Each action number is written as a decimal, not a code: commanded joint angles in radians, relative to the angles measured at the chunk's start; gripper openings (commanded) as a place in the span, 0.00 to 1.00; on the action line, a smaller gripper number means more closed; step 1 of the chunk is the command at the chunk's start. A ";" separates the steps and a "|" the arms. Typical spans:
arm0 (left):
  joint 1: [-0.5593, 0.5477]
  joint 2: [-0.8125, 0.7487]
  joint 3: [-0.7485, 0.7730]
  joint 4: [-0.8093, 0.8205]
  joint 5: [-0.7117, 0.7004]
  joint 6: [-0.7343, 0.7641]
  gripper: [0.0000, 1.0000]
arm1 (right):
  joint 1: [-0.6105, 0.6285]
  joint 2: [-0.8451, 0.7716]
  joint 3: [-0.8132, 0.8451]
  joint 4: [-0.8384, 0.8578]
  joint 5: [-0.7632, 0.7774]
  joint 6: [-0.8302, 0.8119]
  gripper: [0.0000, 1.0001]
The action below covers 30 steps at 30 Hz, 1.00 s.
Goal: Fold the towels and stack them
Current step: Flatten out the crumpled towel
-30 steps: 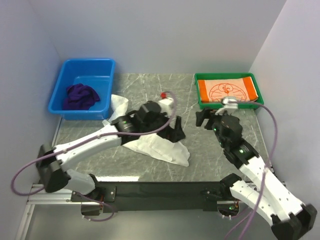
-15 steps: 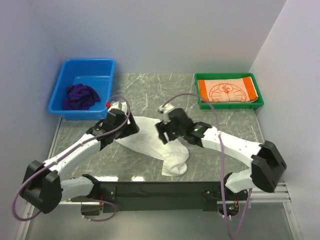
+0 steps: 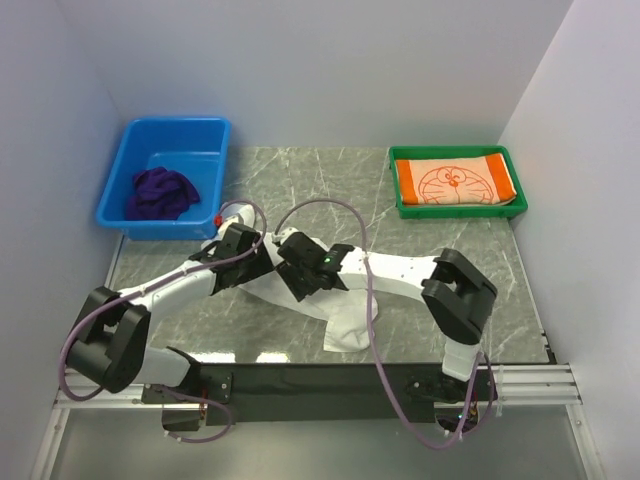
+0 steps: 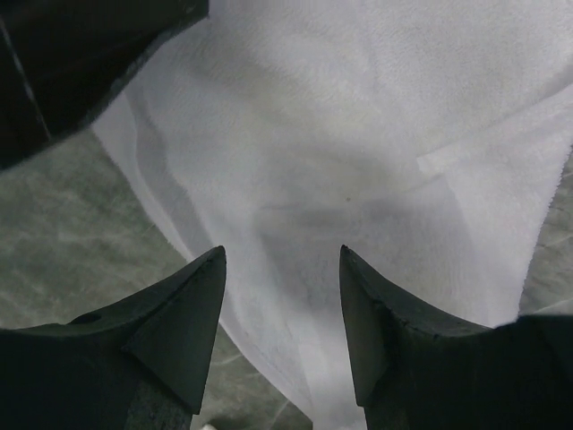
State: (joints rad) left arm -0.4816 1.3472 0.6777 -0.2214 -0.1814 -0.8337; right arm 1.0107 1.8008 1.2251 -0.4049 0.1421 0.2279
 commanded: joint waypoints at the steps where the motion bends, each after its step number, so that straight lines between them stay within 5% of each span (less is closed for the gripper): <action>1: 0.008 0.021 0.016 0.042 -0.018 -0.013 0.75 | 0.014 0.049 0.096 -0.057 0.105 0.079 0.61; 13: 0.023 0.050 -0.030 0.030 -0.018 -0.030 0.68 | 0.040 0.170 0.175 -0.169 0.234 0.174 0.56; 28: 0.058 0.055 -0.052 -0.001 -0.021 -0.038 0.34 | 0.048 0.193 0.178 -0.196 0.238 0.169 0.00; 30: 0.067 0.046 -0.058 -0.006 -0.021 -0.038 0.32 | 0.046 0.187 0.174 -0.201 0.252 0.169 0.00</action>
State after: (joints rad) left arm -0.4271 1.3987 0.6365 -0.2073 -0.1886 -0.8608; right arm 1.0542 1.9907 1.3891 -0.5869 0.3550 0.3882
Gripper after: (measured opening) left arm 0.327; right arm 0.009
